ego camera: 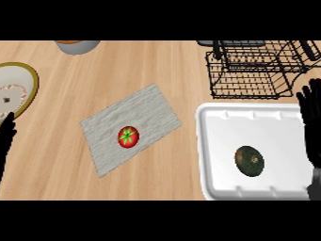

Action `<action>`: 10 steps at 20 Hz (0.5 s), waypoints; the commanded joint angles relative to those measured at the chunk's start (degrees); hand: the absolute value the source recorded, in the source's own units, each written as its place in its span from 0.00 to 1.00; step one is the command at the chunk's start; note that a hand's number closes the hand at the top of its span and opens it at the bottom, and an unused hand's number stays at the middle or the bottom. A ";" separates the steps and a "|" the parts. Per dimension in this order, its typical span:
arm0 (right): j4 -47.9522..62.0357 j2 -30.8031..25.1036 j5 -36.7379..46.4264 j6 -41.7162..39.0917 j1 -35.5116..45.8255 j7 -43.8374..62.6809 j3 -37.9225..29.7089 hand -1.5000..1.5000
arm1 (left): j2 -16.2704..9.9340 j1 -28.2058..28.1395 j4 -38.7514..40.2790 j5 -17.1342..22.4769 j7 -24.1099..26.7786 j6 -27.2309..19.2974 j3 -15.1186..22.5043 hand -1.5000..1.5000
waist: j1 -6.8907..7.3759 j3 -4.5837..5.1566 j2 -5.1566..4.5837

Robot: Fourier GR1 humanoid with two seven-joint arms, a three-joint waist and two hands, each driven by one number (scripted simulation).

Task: Pick the squash from the tray and place it in the tiered basket

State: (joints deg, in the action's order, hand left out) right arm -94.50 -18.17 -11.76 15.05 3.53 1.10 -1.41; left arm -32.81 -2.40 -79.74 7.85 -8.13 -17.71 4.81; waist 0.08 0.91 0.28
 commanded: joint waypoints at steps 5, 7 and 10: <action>-0.10 0.66 -21.72 -25.21 9.79 -4.26 0.14 1.00 | 8.34 8.33 -8.33 0.68 5.87 0.21 4.68 0.50 | 0.77 -1.51 -0.18; 1.74 14.63 -30.43 -9.64 6.72 -6.41 -8.96 1.00 | 8.57 7.34 -7.56 1.69 4.94 -0.16 3.84 0.50 | -3.86 -4.04 0.16; 7.99 2.71 -34.19 -36.97 7.15 1.57 1.74 0.00 | 13.65 10.23 -10.21 1.21 7.14 0.05 8.32 0.50 | 1.24 -1.58 -1.42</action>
State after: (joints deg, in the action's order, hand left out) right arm -89.73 -17.16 -35.26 -10.32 10.59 -1.25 -2.73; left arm -22.68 5.95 -88.16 8.63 -2.40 -17.91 10.66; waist 0.26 -0.67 -0.47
